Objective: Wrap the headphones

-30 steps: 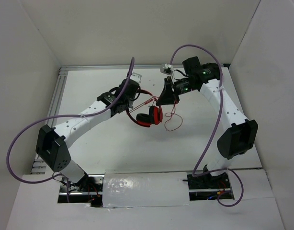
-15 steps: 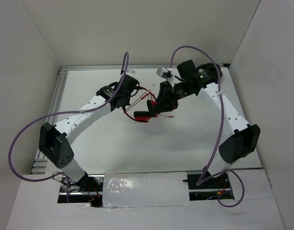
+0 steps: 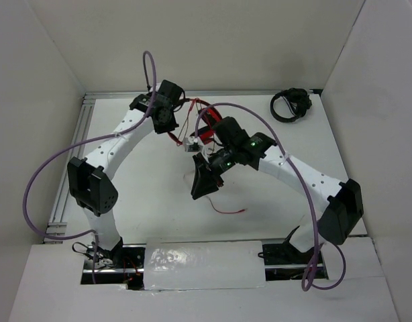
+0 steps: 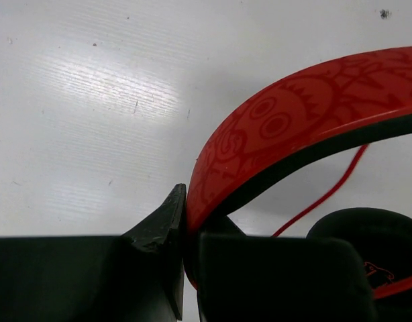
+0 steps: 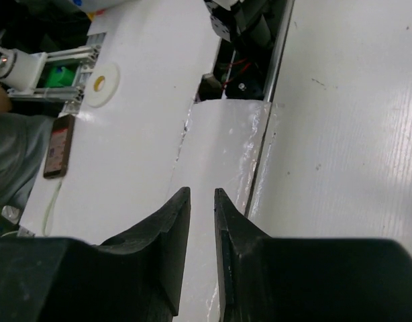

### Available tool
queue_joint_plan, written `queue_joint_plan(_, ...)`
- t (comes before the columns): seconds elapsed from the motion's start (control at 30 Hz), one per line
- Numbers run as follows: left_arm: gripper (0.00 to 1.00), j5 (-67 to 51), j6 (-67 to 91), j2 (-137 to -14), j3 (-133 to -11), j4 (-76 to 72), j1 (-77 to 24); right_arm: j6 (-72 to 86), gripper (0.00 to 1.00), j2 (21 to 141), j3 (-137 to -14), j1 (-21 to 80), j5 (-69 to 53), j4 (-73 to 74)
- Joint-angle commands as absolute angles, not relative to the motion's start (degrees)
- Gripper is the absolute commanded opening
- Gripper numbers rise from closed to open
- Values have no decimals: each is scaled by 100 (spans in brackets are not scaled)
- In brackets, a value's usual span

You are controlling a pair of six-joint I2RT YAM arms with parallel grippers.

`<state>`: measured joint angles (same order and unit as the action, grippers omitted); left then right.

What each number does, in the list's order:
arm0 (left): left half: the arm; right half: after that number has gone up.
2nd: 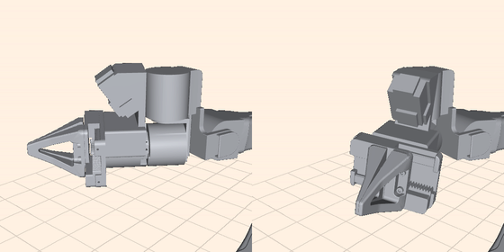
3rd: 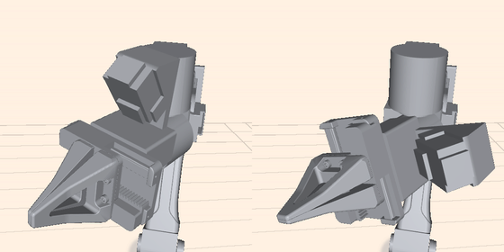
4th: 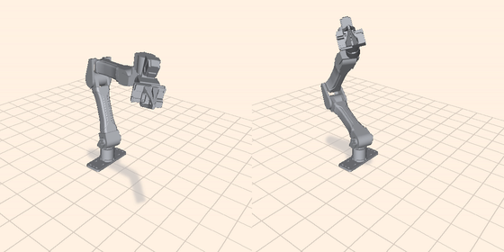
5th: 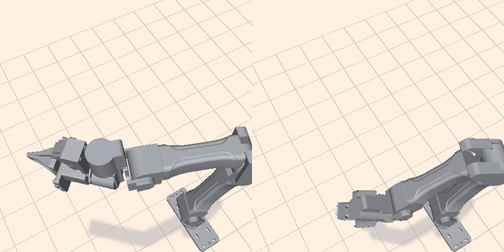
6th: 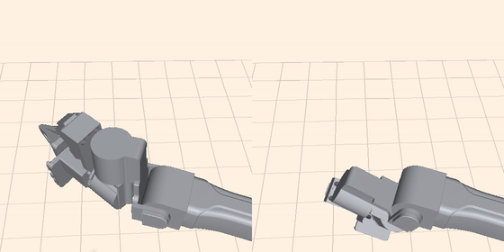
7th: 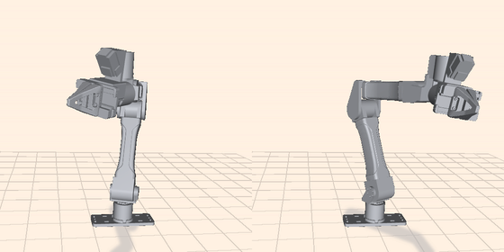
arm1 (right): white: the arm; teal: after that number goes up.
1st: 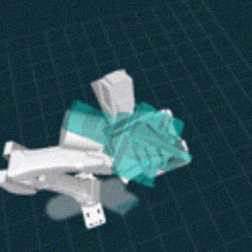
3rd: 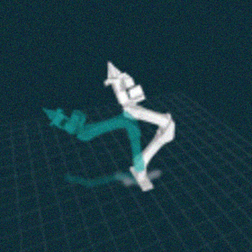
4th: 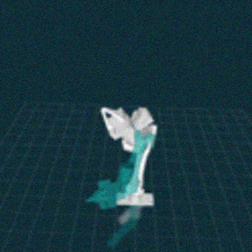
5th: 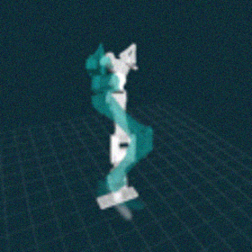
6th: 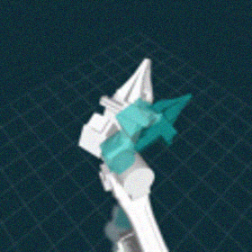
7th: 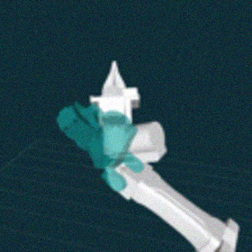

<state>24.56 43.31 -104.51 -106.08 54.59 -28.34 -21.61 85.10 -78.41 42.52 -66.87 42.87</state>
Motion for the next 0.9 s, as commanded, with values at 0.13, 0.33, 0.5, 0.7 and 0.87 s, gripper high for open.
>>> queue_joint_plan(0.13, 0, 1126, 4606, -9494, -10381, 4580, -2338, -791, 26, 8270, -6891, 4824, -5274, 1750)
queue_joint_plan(0.33, 0, 800, 4404, -8650, -9749, 3700, -2250, -317, 32, 8061, -6416, 4922, -4025, 1011)
queue_joint_plan(0.5, 0, 431, 4368, -8034, -9282, 3059, -2118, -18, 48, 6650, -5137, 5308, -1976, -269)
queue_joint_plan(0.7, 0, 203, 4386, -7805, -9439, 3024, -2066, 351, 100, 5064, -3965, 5538, -280, -1151)
queue_joint_plan(0.87, 0, 53, 4263, -7577, -9632, 2953, -2074, 606, 100, 4992, -3438, 5134, -184, -1535)
